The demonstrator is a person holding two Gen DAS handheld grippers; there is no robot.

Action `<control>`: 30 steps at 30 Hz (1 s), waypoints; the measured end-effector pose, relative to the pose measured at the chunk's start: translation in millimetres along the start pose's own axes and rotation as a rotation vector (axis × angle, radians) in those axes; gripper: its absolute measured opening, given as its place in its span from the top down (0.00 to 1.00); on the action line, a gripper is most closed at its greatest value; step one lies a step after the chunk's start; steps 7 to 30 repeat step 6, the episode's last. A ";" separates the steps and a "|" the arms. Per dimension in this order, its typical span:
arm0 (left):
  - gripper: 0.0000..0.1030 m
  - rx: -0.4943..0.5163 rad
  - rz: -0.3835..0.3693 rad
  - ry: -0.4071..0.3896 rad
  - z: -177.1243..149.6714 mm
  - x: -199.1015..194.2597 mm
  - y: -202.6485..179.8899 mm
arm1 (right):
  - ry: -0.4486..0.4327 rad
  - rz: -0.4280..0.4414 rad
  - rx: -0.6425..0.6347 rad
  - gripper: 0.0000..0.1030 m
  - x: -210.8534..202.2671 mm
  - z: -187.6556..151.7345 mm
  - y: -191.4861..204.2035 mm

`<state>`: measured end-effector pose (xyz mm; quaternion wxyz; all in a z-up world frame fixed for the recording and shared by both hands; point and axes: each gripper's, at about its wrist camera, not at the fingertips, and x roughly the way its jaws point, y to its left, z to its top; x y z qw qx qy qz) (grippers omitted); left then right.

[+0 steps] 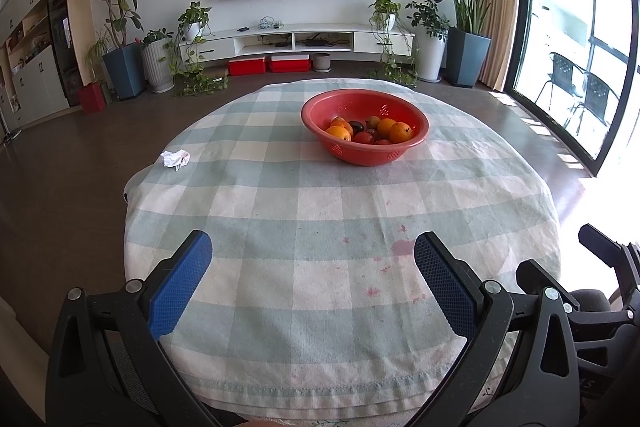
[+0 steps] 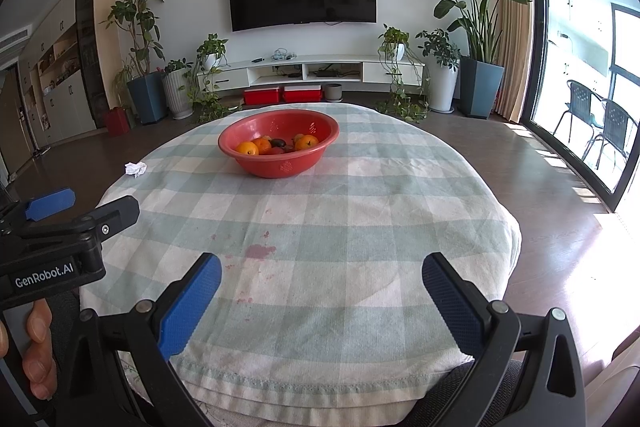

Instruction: Organize fruits

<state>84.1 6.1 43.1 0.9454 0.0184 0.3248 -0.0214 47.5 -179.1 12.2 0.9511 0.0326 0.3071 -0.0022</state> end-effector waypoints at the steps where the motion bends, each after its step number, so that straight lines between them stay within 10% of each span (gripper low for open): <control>1: 0.00 -0.002 0.002 -0.002 -1.6 -0.5 0.0 | 0.002 0.001 0.000 0.00 0.2 -1.5 1.0; 30: 0.00 -0.005 -0.001 0.002 -3.6 0.9 1.7 | 0.014 0.001 0.000 0.00 1.1 -6.2 1.6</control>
